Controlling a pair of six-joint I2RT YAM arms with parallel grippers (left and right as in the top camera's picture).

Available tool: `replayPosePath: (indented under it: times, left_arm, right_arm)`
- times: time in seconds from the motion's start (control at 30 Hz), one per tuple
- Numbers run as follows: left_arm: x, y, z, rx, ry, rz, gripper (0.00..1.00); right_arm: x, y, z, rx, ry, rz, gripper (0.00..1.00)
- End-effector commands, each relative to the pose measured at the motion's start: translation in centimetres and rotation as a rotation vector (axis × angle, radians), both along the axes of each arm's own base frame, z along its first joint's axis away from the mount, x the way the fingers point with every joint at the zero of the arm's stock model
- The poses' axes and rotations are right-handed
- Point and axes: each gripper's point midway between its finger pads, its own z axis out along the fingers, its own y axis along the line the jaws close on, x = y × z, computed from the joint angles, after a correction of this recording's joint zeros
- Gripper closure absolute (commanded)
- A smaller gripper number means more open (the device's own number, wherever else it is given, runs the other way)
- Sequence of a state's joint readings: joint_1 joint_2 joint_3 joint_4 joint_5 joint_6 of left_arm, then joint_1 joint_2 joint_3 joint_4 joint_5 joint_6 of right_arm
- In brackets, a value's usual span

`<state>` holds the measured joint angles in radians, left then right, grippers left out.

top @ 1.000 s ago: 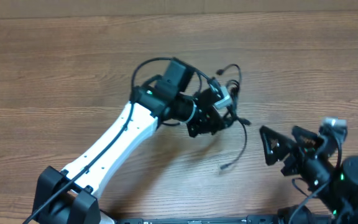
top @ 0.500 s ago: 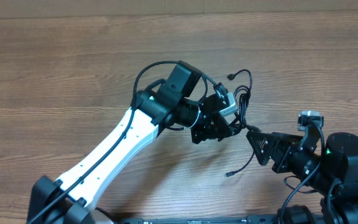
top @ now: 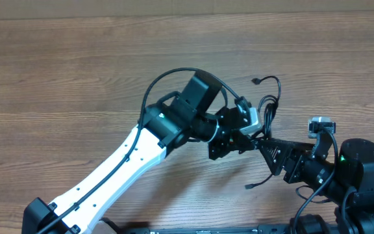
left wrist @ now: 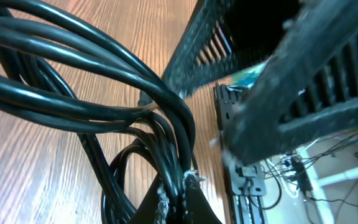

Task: Untangle cables

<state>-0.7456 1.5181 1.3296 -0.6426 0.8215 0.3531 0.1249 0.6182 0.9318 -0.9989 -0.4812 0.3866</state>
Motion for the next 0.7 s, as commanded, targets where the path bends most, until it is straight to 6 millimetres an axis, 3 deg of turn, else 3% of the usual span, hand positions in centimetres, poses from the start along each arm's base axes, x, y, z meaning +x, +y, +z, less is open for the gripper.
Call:
replayPosePath:
  times: [0.0,0.17,0.37,0.57,0.67]
  left_arm:
    - [-0.3,-0.7,1.8,-0.028,-0.046,0.005,0.96]
    - [-1.1,-1.1,1.8,-0.028,-0.046,-0.014,0.96]
    - [-2.0,-1.7,2.0,-0.035,-0.051,-0.041,0.96]
    - [-2.4,-1.9,2.0,-0.037,-0.052,-0.054,0.96]
    - [-2.4,-2.0,2.1,-0.041,-0.055,-0.054,0.96]
  right_arm:
    - [-0.2,0.1,0.9,0.01,-0.024,0.01,0.41]
    - [-0.2,0.1,0.8,0.009,-0.018,0.009,0.5]
    - [-0.3,0.1,0.7,0.009,-0.014,0.009,0.69]
    - [-0.3,0.0,0.5,0.002,-0.005,0.002,0.75]
    - [-0.3,-0.3,0.2,-0.009,0.004,-0.011,0.9]
